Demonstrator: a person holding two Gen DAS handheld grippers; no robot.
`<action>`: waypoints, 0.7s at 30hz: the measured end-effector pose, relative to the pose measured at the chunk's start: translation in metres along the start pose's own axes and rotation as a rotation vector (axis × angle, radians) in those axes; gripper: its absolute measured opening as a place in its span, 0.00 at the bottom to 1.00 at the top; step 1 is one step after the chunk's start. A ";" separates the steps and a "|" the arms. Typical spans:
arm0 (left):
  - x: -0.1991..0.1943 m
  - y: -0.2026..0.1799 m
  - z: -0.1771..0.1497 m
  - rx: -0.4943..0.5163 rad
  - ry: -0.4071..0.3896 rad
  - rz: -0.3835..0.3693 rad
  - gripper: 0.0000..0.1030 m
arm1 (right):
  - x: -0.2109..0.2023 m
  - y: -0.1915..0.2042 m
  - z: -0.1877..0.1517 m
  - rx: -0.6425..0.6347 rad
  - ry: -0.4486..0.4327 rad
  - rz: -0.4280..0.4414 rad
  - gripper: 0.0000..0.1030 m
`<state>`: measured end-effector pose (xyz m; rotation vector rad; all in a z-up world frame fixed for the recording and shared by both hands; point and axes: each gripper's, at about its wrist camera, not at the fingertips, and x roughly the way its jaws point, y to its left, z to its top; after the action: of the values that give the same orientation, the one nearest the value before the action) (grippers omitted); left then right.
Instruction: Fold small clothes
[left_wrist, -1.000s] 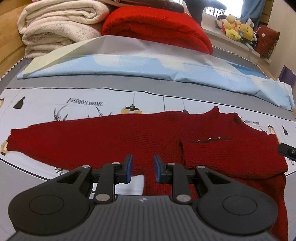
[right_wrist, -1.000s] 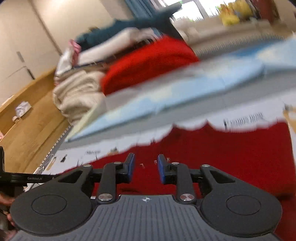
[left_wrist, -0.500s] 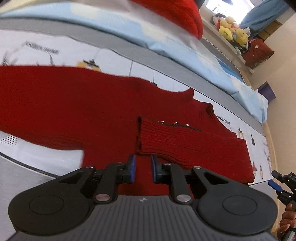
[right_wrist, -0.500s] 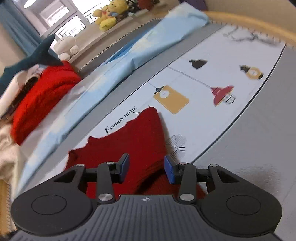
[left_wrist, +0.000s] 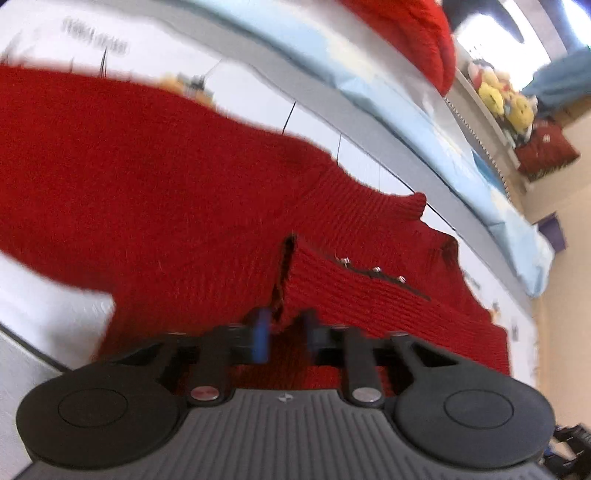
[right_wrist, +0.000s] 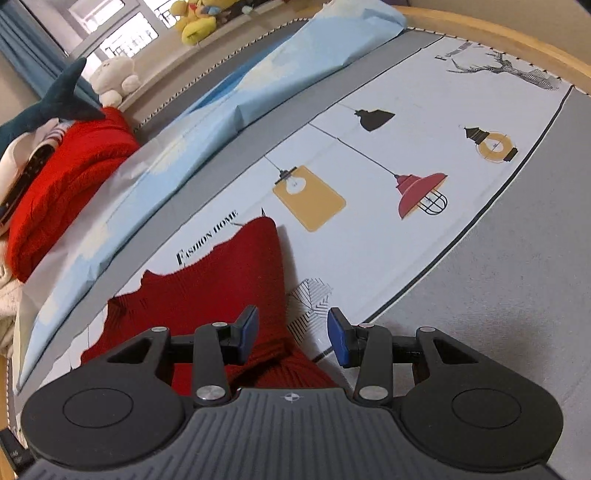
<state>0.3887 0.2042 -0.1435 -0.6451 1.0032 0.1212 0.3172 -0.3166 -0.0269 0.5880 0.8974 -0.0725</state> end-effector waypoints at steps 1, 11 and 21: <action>-0.007 -0.003 0.003 0.018 -0.030 0.009 0.06 | 0.001 -0.001 0.000 0.003 0.007 0.000 0.42; -0.055 -0.013 0.009 0.144 -0.202 0.255 0.08 | 0.042 -0.002 -0.017 0.064 0.154 -0.005 0.45; -0.078 0.004 0.022 0.112 -0.220 0.215 0.08 | 0.075 0.024 -0.036 0.025 0.187 -0.035 0.57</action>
<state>0.3607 0.2351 -0.0736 -0.4106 0.8574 0.3164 0.3462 -0.2650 -0.0895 0.6097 1.0900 -0.0609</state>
